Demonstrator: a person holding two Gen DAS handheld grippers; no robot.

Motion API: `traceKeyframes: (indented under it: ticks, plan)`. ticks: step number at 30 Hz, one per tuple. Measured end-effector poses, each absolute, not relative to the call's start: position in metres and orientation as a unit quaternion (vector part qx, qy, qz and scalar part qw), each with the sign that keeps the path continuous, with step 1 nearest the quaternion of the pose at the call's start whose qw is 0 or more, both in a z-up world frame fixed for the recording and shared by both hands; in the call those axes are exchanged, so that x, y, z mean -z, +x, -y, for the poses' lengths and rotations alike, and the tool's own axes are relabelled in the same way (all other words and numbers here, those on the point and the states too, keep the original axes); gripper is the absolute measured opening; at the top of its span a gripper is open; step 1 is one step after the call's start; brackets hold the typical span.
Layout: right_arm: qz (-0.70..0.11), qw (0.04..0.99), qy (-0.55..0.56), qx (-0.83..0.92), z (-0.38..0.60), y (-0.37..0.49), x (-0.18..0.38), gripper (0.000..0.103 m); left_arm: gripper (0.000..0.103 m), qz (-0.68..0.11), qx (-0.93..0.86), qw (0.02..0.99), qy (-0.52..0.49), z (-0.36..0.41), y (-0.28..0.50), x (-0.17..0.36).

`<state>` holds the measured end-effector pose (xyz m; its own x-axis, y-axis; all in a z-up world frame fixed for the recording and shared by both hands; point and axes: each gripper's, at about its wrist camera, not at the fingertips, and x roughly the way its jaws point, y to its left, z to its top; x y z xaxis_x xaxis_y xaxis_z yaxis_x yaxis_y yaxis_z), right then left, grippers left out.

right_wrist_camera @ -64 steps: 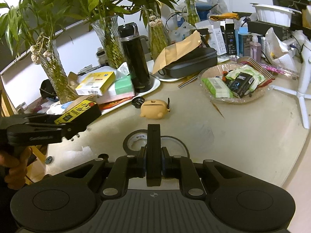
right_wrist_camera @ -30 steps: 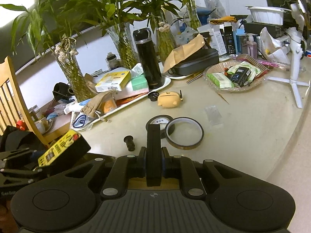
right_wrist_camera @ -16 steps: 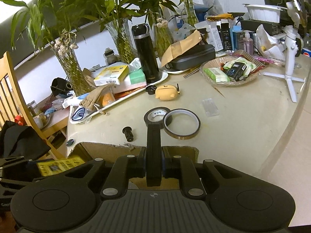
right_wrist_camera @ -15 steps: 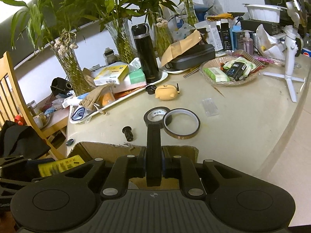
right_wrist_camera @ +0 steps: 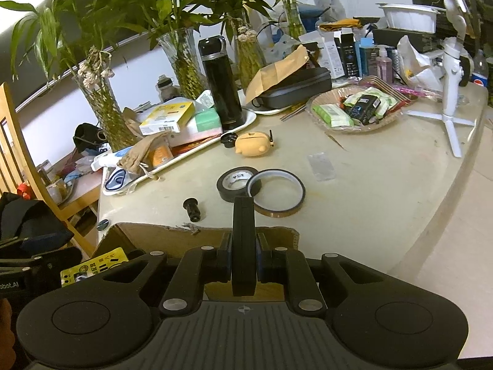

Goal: Organize rigid objects
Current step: 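Carry the tester with the left tool and the block with the right tool over the cardboard box, then open both tools to drop the tester and block into the box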

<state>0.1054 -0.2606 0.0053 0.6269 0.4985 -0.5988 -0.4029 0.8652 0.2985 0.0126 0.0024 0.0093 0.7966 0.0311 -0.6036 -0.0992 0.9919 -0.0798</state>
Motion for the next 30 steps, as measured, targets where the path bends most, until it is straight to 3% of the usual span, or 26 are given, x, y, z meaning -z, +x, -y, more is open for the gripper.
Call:
traceKeyframes:
  ticks: [13, 22, 30]
  plan:
    - [-0.345, 0.897, 0.072, -0.267, 0.252, 0.11, -0.011, 0.017, 0.073, -0.342, -0.085, 0.933, -0.066, -0.015, -0.017, -0.013]
    - [-0.349, 0.897, 0.069, -0.263, 0.255, 0.111, -0.009, 0.017, 0.073, -0.4, -0.067, 0.914, 0.0, 0.009, -0.001, 0.006]
    - [-0.352, 0.899, 0.07, -0.25, 0.264, 0.109, -0.006, 0.017, 0.073, -0.379, -0.033, 0.925, -0.012, 0.015, -0.004, 0.001]
